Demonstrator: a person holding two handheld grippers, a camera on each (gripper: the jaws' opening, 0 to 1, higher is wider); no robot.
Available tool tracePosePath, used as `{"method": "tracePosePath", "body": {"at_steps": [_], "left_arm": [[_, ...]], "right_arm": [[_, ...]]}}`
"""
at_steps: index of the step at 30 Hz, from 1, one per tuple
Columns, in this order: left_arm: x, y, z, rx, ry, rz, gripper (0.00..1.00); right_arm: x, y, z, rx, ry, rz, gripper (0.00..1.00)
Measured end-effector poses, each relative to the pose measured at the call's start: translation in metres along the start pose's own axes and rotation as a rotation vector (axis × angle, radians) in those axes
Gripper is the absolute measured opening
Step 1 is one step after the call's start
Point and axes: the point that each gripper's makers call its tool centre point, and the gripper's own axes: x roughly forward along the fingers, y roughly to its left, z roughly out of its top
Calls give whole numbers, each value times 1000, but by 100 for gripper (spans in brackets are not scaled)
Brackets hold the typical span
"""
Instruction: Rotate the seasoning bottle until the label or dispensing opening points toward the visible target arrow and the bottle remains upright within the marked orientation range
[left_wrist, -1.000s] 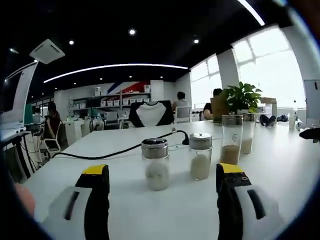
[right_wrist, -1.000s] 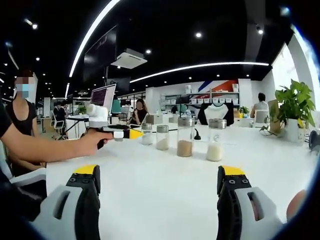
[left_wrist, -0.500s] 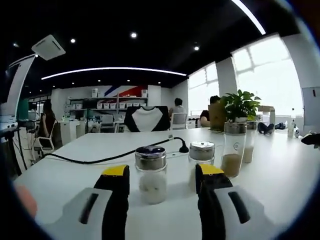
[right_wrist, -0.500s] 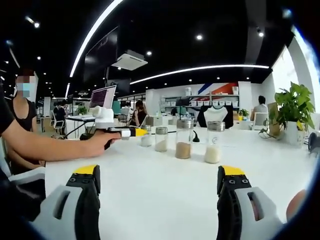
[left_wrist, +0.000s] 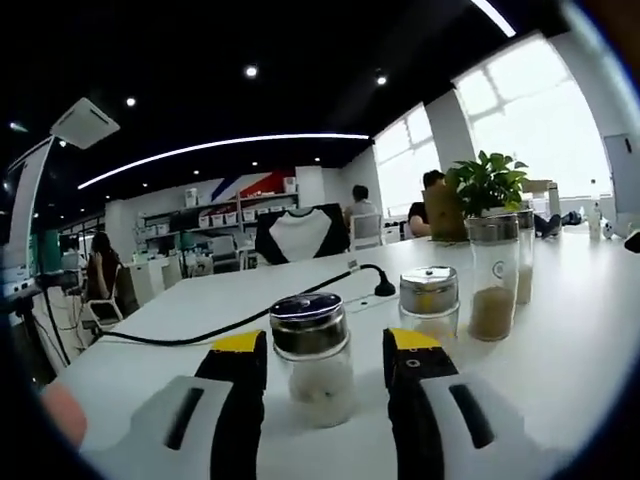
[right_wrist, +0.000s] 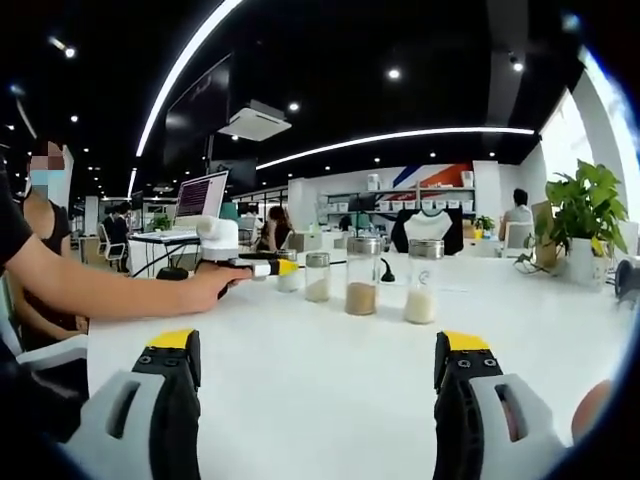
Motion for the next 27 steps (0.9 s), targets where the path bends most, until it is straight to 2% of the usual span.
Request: {"method": "tracePosePath", "body": {"at_steps": [6, 8, 11, 14, 17, 27], "left_arm": [[3, 8, -6, -68, 19, 19, 47], [4, 10, -10, -63, 35, 33, 47], [4, 9, -9, -97, 22, 23, 46], [4, 10, -7, -90, 20, 35, 44], [4, 9, -3, -73, 6, 27, 36], [4, 7, -2, -71, -1, 11, 35]], "right_arm": [[0, -1, 0, 5, -2, 1, 100], [0, 0, -1, 14, -4, 6, 100], [1, 1, -2, 18, -6, 9, 100], [2, 2, -4, 16, 2, 14, 100], [3, 4, -5, 18, 4, 19, 100], [6, 12, -4, 19, -3, 45, 100]]}}
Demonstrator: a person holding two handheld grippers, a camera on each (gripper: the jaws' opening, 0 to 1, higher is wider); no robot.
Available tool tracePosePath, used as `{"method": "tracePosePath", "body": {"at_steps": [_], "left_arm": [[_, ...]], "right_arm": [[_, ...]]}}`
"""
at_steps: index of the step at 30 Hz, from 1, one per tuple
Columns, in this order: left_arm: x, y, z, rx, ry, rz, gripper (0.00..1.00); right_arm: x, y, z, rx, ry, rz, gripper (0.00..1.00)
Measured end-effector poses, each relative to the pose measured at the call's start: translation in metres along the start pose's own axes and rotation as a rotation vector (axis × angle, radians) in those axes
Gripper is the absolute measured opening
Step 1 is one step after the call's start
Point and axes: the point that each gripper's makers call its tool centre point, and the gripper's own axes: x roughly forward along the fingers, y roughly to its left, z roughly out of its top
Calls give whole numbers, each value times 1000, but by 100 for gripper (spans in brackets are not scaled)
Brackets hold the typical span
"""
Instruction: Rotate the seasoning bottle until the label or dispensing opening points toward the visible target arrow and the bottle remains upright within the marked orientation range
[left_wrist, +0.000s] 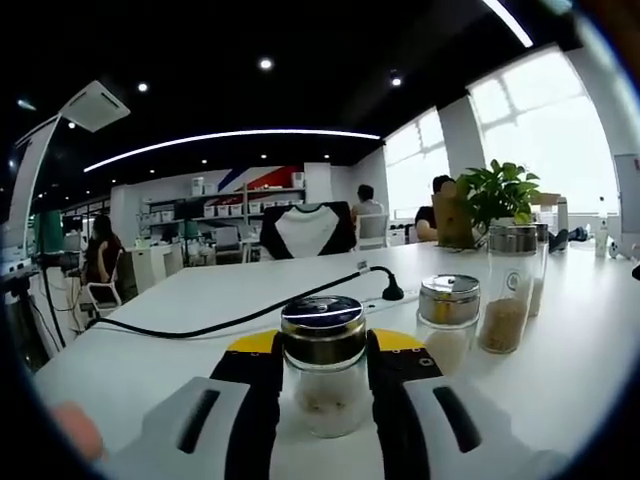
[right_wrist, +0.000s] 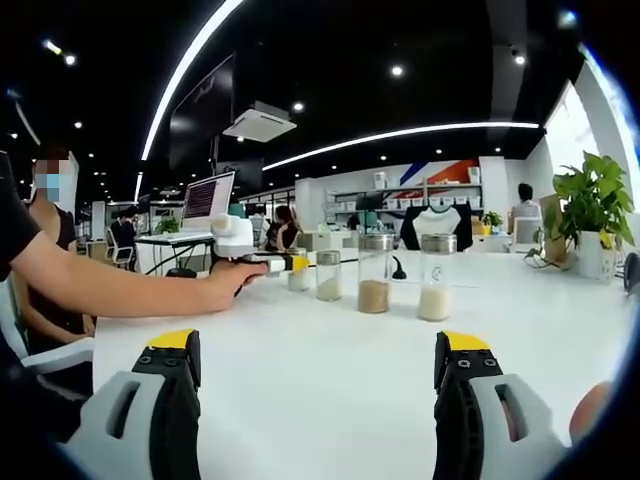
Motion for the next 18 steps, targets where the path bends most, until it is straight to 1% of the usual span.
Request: {"method": "tracePosePath", "body": {"at_steps": [3, 6, 10, 12, 15, 16, 18], "left_arm": [[-1, -2, 0, -3, -2, -19, 34], [-3, -7, 2, -38, 3, -60, 34], [-7, -10, 8, 12, -5, -68, 34], [-10, -13, 13, 9, -14, -85, 34], [-21, -19, 27, 10, -50, -110, 34], [-21, -19, 29, 11, -54, -115, 34], [-29, -27, 36, 7, -75, -155, 34]], "right_arm": [[0, 1, 0, -1, -1, 5, 100], [0, 1, 0, 8, -6, 9, 100], [0, 1, -1, 19, -13, 18, 100], [0, 2, -1, 23, -13, 20, 100], [0, 3, -1, 21, -16, 25, 100], [1, 3, -1, 18, -14, 28, 100], [1, 5, -3, -7, 1, 32, 100]]}}
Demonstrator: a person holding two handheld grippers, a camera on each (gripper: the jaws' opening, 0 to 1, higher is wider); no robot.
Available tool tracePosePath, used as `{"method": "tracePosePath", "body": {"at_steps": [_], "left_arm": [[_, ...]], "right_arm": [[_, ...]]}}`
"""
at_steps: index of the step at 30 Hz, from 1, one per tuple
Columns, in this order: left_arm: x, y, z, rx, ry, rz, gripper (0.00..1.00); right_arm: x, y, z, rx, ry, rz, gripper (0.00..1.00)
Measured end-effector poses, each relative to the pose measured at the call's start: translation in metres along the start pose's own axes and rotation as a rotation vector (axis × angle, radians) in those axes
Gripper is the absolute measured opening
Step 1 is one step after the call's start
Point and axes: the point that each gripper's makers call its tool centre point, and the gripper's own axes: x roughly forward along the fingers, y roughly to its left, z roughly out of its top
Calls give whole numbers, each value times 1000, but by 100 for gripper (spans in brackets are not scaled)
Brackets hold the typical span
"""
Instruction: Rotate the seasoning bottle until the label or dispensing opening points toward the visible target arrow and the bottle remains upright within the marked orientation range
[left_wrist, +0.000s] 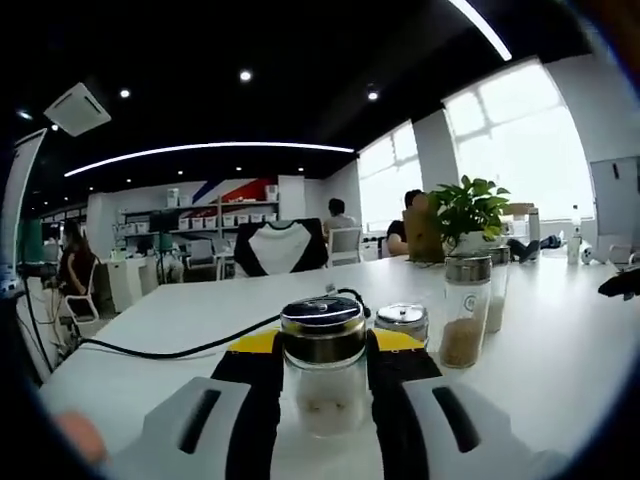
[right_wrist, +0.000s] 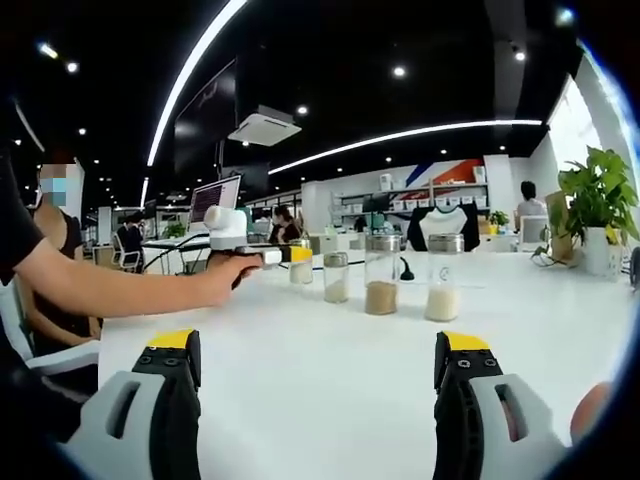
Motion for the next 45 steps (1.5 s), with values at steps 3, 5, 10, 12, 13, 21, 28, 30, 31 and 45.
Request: {"method": "tracePosePath", "body": {"at_steps": [3, 5, 10, 12, 13, 21, 28, 30, 31, 45], "left_arm": [[-8, -12, 7, -37, -15, -46, 34], [-14, -22, 11, -53, -25, -84, 34], [-24, -38, 14, -18, -23, -126, 34], [-28, -45, 15, -18, -26, -151, 34], [-31, -50, 16, -18, -29, -171, 34], [-49, -80, 29, -79, -55, -293, 34], [-64, -105, 39, -103, -73, -389, 34], [-69, -114, 40, -101, -72, -422, 34], [-71, -119, 41, -103, -71, -437, 34], [-107, -193, 43, -106, -63, -647, 34]], "right_arm": [[0, 1, 0, -50, -3, -5, 95], [0, 3, -1, -66, 0, -5, 92], [1, 7, 4, -75, -24, 4, 91], [2, 9, 5, -83, -24, 9, 90], [2, 10, 5, -83, -23, 13, 90], [5, 18, 9, -98, -36, 30, 85], [7, 24, 11, -107, -44, 40, 80], [7, 26, 12, -106, -48, 44, 79], [8, 28, 13, -102, -52, 50, 78], [11, 51, 23, -103, -108, 116, 63]]}}
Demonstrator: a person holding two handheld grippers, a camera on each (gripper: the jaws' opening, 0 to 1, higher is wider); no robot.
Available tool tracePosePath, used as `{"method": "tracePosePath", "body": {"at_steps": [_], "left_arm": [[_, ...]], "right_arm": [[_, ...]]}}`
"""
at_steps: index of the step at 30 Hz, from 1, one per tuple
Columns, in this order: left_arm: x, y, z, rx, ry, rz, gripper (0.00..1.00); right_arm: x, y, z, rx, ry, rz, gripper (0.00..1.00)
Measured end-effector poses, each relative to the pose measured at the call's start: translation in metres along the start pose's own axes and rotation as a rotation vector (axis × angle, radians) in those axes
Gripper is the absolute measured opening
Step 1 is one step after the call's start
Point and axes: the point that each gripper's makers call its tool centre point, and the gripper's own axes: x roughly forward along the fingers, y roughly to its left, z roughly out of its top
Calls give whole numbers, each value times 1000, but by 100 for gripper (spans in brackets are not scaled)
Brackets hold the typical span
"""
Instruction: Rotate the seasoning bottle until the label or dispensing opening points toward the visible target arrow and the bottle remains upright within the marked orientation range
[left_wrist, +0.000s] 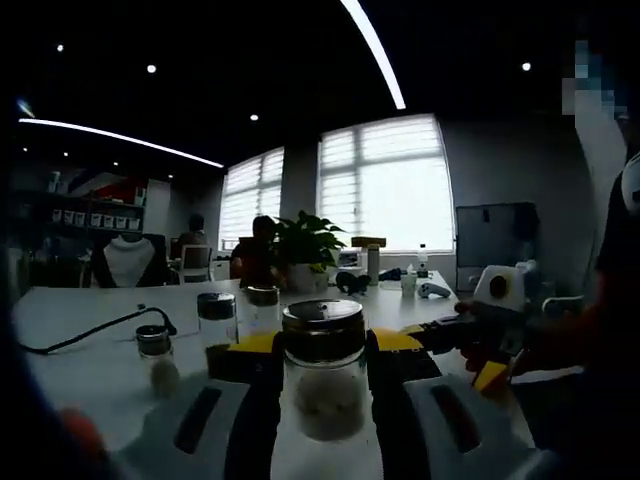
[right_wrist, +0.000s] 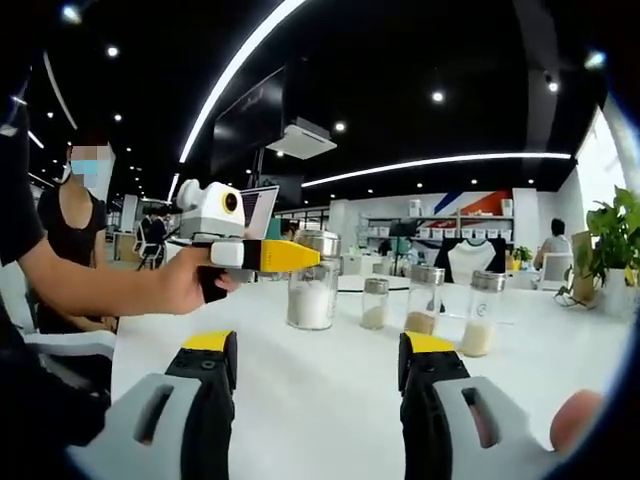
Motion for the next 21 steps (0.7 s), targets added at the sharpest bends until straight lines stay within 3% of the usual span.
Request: {"method": "tracePosePath", "body": {"at_steps": [6, 10, 12, 16, 21], "left_arm": [[1, -21, -4, -53, -10, -84, 34], [0, -40, -7, -57, -4, -139, 34], [0, -44, -8, -61, -4, -149, 34], [1, -57, -10, -51, 5, -180, 34], [2, -73, -15, -35, 17, -228, 34]], "right_arm": [[1, 8, -2, 15, 7, 32, 57], [2, 9, 0, 10, -3, 30, 61], [2, 12, -1, 20, -2, 42, 56], [1, 27, -8, 49, 32, 122, 32], [3, 27, -7, 46, 29, 109, 37]]}}
